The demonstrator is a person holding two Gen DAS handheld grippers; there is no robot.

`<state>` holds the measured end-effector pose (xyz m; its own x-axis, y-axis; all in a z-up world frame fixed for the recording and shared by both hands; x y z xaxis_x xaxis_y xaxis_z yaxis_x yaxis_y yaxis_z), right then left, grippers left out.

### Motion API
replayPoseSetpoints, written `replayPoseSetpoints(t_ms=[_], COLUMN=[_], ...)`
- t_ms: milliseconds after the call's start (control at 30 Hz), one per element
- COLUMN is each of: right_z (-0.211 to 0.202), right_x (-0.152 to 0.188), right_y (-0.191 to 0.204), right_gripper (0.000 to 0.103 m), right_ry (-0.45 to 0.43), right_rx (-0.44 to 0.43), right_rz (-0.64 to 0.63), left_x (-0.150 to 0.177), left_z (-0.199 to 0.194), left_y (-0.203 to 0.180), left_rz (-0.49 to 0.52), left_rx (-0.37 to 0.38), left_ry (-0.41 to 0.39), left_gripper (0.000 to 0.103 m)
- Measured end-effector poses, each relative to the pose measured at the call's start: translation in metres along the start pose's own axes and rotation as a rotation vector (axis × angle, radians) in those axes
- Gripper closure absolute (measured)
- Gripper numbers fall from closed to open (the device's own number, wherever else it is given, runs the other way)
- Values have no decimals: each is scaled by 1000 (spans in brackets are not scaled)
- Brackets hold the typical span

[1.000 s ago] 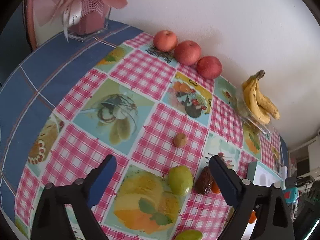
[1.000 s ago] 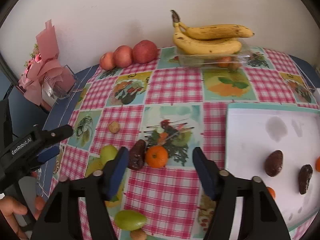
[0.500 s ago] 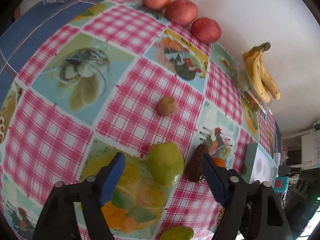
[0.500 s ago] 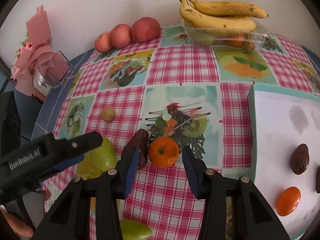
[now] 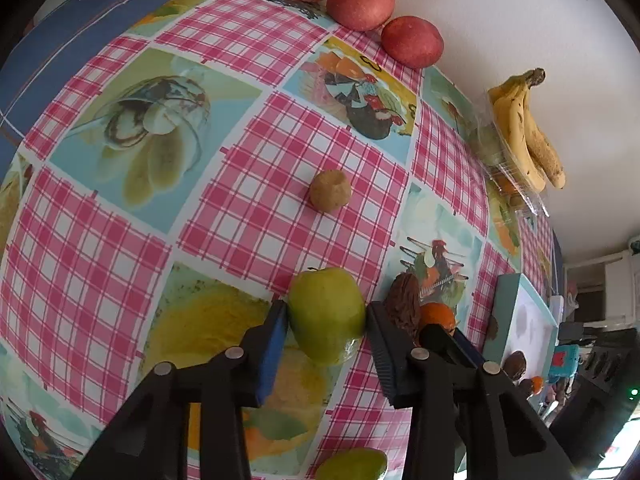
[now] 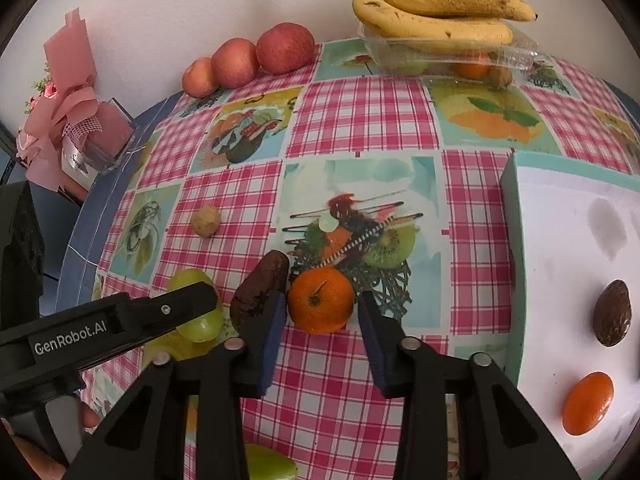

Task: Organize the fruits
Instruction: 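Grasp a green mango with the left tool while the right tool grasps an orange, then carry the mango and orange over the white tray and open both tools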

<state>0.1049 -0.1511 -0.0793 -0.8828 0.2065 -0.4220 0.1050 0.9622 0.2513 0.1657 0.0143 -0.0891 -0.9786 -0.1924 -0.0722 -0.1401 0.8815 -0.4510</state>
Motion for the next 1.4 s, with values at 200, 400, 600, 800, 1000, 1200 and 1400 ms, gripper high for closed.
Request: replayPoseSetpoints(t_ms=[200, 400, 600, 800, 1000, 1200, 1400], right_z=[-2, -19, -46, -77, -104, -127, -144], right_x=[1, -3, -8, -12, -11, -9, -4], right_y=[-1, -7, -15, -28, -42, -59, -86], right_gripper=[69, 69, 69, 69, 69, 69, 69], right_ry=[-7, -42, -74, -119, -162, -199, -229], right_rx=[-14, -37, -25, 1, 32, 54, 66], right_rz=[3, 35, 58, 95, 122, 148, 206], left_x=[-1, -3, -3, 1, 6, 13, 25], left_z=[-5, -25, -46, -68, -85, -96, -95], left_y=[-1, -7, -16, -29, -43, -60, -80], left_rz=[5, 21, 47, 79, 117, 155, 214], left_rx=[-2, 6, 4, 19, 21, 35, 34], left_ry=[-20, -74, -132, -183, -229, -251, -256], left_gripper=[61, 61, 61, 61, 61, 61, 61])
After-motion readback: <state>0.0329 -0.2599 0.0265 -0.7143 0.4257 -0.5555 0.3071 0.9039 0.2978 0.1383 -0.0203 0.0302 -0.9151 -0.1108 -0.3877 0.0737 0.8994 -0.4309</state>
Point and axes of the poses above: each gripper's, at about its wrist camera, not at the fingertips, and z roughly the way its jaws point, y to its left, x to its underside, the point moved 2 cm from there along z, roughly the way its jaws point, and after that the axes turned 9 degrees about -z, right-handed, at the moved point
